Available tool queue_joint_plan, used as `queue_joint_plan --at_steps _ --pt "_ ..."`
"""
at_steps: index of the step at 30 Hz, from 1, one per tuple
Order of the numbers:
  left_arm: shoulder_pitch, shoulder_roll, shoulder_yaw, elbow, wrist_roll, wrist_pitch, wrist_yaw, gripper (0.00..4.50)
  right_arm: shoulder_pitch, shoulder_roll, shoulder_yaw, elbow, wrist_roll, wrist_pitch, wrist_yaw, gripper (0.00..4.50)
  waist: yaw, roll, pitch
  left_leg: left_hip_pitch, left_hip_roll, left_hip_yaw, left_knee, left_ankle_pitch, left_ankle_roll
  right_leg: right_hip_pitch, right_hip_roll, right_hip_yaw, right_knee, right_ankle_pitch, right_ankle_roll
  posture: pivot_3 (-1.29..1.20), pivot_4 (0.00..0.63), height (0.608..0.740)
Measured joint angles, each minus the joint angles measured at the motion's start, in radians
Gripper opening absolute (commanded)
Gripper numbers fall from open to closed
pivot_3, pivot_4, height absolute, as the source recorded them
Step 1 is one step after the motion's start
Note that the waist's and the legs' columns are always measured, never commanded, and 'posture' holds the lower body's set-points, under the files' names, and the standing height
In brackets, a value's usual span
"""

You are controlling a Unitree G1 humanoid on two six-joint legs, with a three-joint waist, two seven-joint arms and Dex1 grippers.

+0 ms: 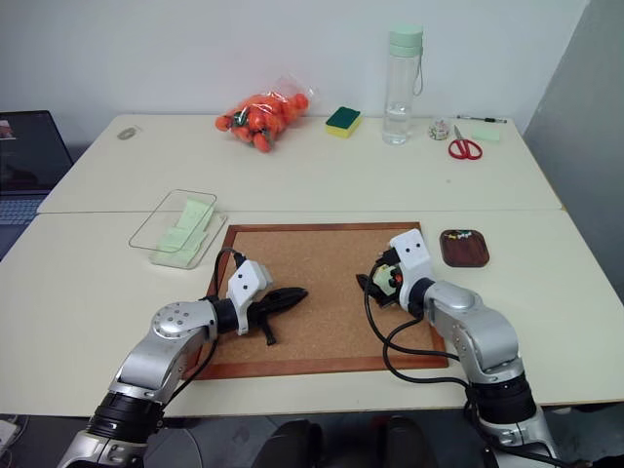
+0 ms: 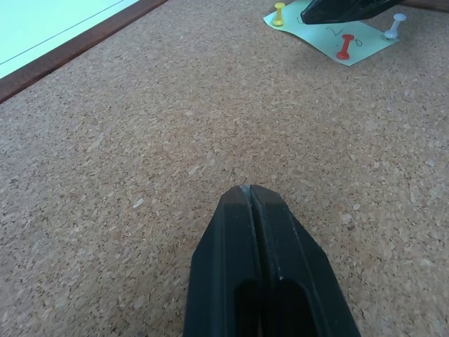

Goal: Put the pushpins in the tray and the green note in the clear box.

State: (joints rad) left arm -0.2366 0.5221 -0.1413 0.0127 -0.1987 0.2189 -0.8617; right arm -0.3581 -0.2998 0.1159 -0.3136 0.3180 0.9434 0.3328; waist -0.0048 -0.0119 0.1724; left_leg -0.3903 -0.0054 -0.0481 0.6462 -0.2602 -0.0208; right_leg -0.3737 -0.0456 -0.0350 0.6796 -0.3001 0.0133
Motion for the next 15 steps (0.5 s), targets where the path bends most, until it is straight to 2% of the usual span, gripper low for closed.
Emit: queue_joint_plan --at_steps 3,4,15 --pt "0.002 -0.001 0.000 0.001 0.001 -0.006 0.000 0.00 -0.005 -0.002 0.005 0.017 -0.015 -0.006 0.000 3.20 0.000 0.000 0.000 0.000 0.000 0.000 0.000 0.000 0.000 0.000 0.000 0.000 0.000 0.000 0.000 0.00 0.150 0.740" --pt "0.003 -0.001 0.000 0.001 0.001 -0.007 0.000 0.00 -0.006 -0.002 0.005 0.019 -0.017 -0.007 0.001 3.12 0.000 0.000 0.000 0.000 0.000 0.000 0.000 0.000 0.000 0.000 0.000 0.000 0.000 0.000 0.000 0.00 0.150 0.740" --pt "0.009 -0.005 0.001 -0.001 0.001 -0.009 0.003 0.00 -0.025 0.000 0.007 0.067 -0.058 -0.065 0.001 1.08 -0.001 0.000 0.000 0.000 0.000 0.000 0.000 0.000 0.000 0.000 0.000 0.000 0.000 0.000 0.000 0.00 0.150 0.740"
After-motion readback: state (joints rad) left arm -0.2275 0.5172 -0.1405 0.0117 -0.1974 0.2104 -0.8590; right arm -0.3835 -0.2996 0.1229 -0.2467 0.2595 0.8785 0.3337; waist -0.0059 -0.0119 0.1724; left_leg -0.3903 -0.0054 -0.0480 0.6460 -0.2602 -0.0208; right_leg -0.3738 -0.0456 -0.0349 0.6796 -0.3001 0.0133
